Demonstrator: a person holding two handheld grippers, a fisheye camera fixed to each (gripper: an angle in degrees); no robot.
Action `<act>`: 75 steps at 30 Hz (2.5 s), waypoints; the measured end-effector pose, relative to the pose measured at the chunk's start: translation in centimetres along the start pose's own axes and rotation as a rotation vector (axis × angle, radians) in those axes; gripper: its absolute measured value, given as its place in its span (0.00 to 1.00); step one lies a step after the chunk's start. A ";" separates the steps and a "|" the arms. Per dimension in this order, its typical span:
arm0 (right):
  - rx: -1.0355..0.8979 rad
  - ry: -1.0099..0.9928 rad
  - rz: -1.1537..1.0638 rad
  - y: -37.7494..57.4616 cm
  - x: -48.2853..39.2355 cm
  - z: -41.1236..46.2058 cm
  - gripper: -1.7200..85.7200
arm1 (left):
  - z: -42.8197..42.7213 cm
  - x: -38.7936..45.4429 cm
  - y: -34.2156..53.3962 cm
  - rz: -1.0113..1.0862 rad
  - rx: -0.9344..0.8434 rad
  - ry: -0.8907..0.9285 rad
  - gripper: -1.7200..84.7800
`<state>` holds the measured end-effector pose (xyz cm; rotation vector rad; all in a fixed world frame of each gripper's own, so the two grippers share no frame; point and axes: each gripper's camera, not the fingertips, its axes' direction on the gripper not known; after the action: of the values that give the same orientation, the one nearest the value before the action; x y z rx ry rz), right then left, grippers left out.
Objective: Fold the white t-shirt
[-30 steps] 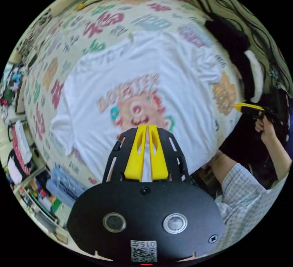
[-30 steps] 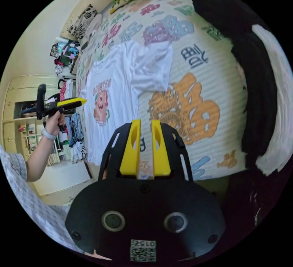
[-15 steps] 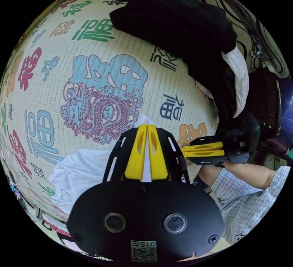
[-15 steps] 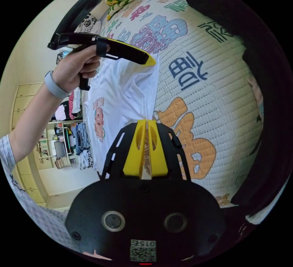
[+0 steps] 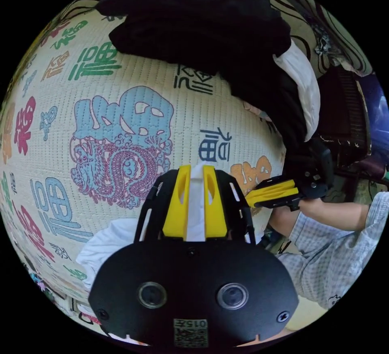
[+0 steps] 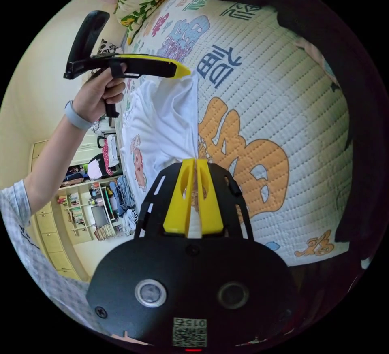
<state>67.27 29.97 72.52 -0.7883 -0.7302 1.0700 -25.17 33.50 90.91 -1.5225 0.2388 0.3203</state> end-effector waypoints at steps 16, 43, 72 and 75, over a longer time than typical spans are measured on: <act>0.071 -0.068 0.049 -1.4 -1.0 -1.8 0.10 | -2.3 -4.8 -2.8 -0.058 0.148 0.182 0.05; -0.351 -0.036 -0.460 -0.7 -18.6 13.0 0.02 | -3.5 -18.7 40.8 -0.571 0.583 0.295 0.02; -0.553 0.255 -0.525 -0.7 -21.8 25.4 0.02 | -1.6 -15.6 52.6 -0.633 0.375 0.170 0.01; -0.536 0.202 -0.492 -1.6 -22.0 24.8 0.02 | -2.7 -15.7 54.3 -0.673 0.391 0.144 0.01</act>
<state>40.68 13.78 83.94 -1.0797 -0.9883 0.3406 -58.77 30.99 45.50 -1.1556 -0.1030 -0.3552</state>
